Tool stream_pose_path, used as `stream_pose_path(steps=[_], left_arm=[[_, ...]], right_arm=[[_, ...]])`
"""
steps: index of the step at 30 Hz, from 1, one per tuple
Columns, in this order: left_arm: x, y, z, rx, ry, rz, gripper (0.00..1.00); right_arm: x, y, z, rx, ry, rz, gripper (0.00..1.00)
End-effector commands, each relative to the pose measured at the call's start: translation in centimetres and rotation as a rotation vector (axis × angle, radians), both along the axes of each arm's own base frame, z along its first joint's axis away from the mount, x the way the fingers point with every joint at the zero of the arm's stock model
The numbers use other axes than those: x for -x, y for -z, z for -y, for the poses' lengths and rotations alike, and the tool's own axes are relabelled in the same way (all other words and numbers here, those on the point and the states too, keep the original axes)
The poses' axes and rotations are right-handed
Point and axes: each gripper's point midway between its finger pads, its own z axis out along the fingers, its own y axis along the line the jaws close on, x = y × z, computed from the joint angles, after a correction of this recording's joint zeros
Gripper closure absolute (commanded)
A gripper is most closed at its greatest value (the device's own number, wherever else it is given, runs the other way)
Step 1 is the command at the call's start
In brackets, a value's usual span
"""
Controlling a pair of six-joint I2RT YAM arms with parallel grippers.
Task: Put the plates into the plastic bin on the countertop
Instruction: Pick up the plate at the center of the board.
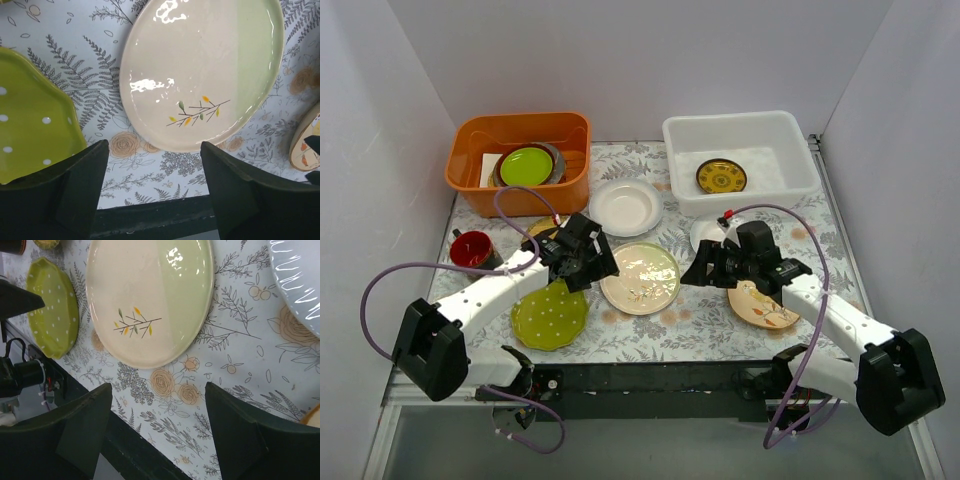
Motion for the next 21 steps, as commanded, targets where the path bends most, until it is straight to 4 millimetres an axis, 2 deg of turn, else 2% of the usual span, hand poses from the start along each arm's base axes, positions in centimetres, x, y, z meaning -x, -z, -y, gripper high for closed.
stream_pose_path(steps=[1,5,6,9,10,12,13,21], left_arm=[[-1.8,-1.0,0.7,0.032,0.056,0.058,0.32],[-2.1,0.3,0.3,-0.002,0.057,0.034,0.44],[-2.3,0.6,0.4,-0.003,0.06,0.029,0.53],[-2.3,2.1,0.5,-0.016,0.065,-0.005,0.73],[-2.2,2.5,0.5,-0.022,0.062,-0.017,0.86],[-2.1,3.5,0.5,-0.032,0.062,-0.04,0.97],[-2.1,3.8,0.4,-0.041,0.057,-0.045,1.0],[-1.2,6.6,-0.2,-0.065,0.033,-0.102,1.0]], right_arm=[[-1.1,0.4,-2.0,-0.016,0.004,0.044,0.19],[-1.4,1.9,-2.3,0.036,0.015,0.02,0.19],[-1.6,2.5,-2.2,0.056,0.026,0.012,0.19],[-2.3,3.4,-1.9,0.086,0.054,0.008,0.19],[-2.4,3.6,-1.9,0.091,0.059,0.005,0.19],[-2.9,4.1,-1.9,0.099,0.067,0.003,0.19],[-3.0,4.2,-2.0,0.102,0.071,-0.001,0.19],[-3.9,6.0,-2.6,0.102,0.09,-0.024,0.19]])
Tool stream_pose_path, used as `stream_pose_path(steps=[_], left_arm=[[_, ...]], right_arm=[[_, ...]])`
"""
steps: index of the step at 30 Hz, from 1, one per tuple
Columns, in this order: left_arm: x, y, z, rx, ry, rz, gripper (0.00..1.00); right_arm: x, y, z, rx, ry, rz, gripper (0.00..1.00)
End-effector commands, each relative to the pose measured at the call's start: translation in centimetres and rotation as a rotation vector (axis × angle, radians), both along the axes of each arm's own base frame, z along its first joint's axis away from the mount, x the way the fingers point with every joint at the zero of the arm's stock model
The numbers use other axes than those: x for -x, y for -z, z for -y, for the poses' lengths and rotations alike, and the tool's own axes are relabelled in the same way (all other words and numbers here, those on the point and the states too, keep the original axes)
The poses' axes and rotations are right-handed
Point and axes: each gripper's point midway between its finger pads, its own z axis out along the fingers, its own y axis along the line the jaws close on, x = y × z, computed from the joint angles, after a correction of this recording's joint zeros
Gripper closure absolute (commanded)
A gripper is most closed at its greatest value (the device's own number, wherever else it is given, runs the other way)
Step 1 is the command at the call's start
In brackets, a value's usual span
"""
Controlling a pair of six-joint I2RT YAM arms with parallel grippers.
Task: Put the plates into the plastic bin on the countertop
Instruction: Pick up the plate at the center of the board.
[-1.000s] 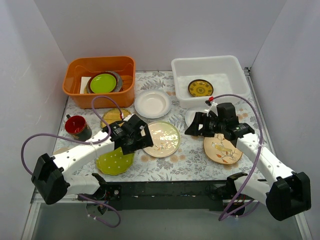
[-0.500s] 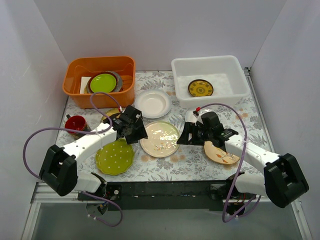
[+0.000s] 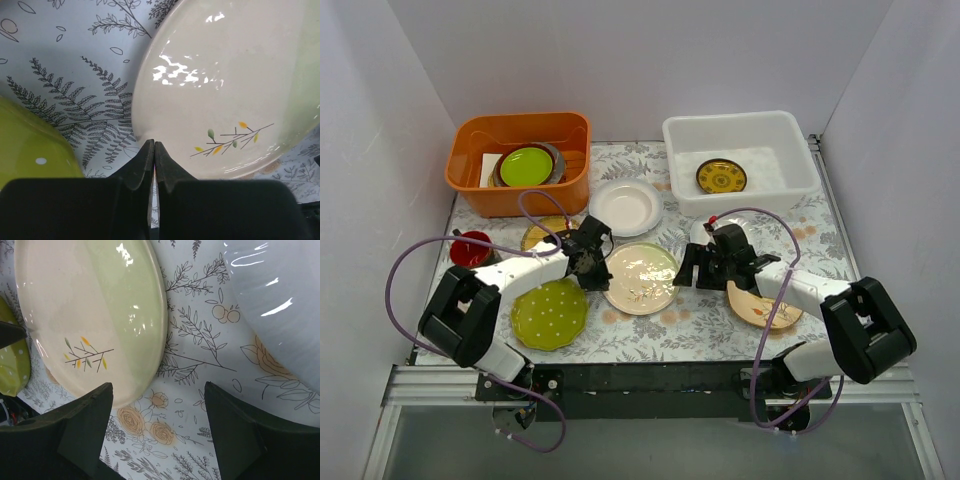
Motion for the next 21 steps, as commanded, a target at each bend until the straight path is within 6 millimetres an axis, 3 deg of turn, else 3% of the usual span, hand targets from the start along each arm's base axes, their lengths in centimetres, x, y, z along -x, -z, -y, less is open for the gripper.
stream_pose_path(steps=[1,3,4,5,15,21], left_arm=[[0.2,1.0,-0.4,-0.007,-0.02,-0.01,1.0],[0.5,1.7,-0.6,-0.017,-0.024,-0.029,1.0],[0.6,2.0,-0.7,-0.023,-0.025,-0.036,1.0],[0.8,2.3,-0.7,-0.026,-0.025,-0.046,1.0],[2.1,4.4,-1.3,-0.041,-0.035,-0.096,1.0],[3.0,5.5,-1.9,-0.059,-0.035,-0.125,1.0]], right_arm=[[-1.9,-0.5,-1.0,-0.026,0.021,0.053,0.2],[-1.9,0.0,-1.0,-0.016,0.026,0.043,0.24],[-1.9,0.2,-0.9,-0.013,0.035,0.035,0.33],[-2.0,0.3,-0.9,-0.007,0.041,0.032,0.35],[-1.6,1.8,-1.5,0.012,0.023,0.013,0.36],[-1.4,2.4,-2.1,-0.002,0.018,0.01,0.46]])
